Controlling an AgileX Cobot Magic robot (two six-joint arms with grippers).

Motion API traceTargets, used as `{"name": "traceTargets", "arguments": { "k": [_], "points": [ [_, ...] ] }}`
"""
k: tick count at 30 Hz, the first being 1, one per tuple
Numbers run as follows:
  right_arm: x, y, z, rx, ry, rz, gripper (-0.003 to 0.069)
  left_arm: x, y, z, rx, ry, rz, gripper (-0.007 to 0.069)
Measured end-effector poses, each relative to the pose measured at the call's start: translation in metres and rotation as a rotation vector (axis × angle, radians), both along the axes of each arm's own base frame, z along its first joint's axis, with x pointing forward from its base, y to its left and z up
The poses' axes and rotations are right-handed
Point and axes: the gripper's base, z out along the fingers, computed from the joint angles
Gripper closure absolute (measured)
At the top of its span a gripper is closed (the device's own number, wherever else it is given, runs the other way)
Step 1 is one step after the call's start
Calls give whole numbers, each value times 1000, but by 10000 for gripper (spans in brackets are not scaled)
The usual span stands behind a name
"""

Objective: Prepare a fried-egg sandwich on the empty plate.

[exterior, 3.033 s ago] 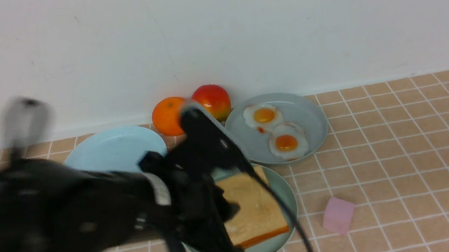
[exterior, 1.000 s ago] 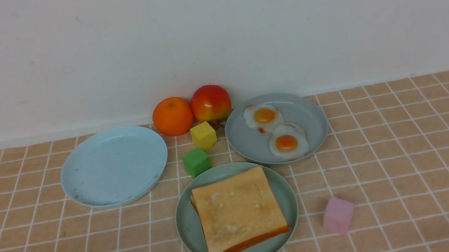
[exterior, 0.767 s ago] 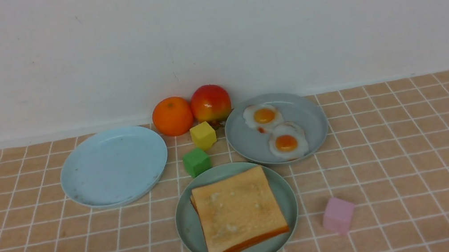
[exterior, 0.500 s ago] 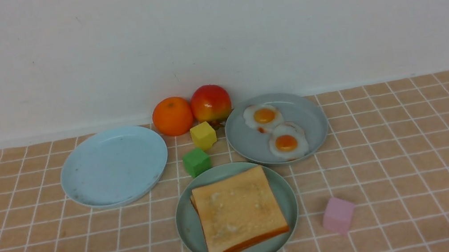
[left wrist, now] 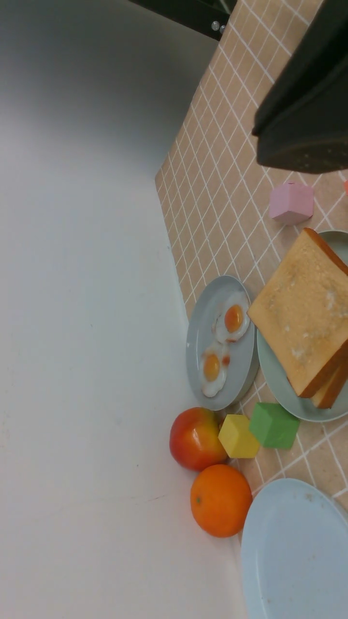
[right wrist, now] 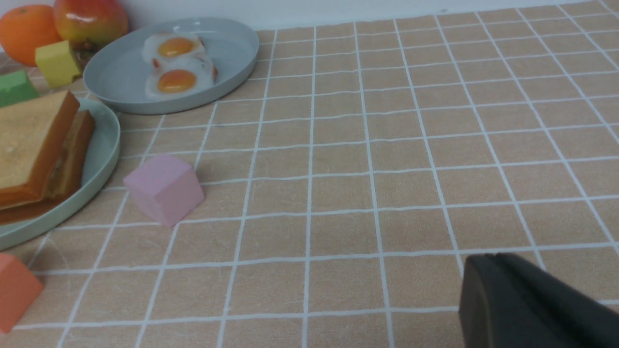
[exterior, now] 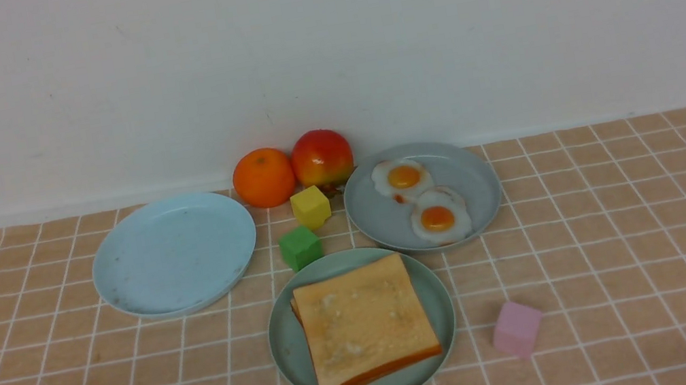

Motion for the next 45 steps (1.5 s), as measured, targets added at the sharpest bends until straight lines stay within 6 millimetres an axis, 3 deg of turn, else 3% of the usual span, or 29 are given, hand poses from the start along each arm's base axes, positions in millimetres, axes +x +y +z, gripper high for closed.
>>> {"name": "traceTargets", "arguments": {
  "k": [10,15,19,24,25,28,31,45],
  "points": [
    [0,0,0,0,0,0,655,3,5,-1,-43,-57,69,629],
    [0,0,0,0,1,0,650,3,21,0,-37,-95,289,638],
    [0,0,0,0,1,0,645,-2,33,-7,-65,-32,441,638],
    [0,0,0,2,2,0,637,-6,44,-34,-58,174,631,638],
    [0,0,0,2,2,0,637,-6,44,-35,-57,181,631,638],
    [0,0,0,3,2,0,631,-5,46,-65,-15,324,672,638],
    [0,0,0,3,2,0,626,-6,46,-75,9,403,676,638],
    [0,0,0,3,2,0,604,-6,46,-75,12,411,677,638]
  ]
}}
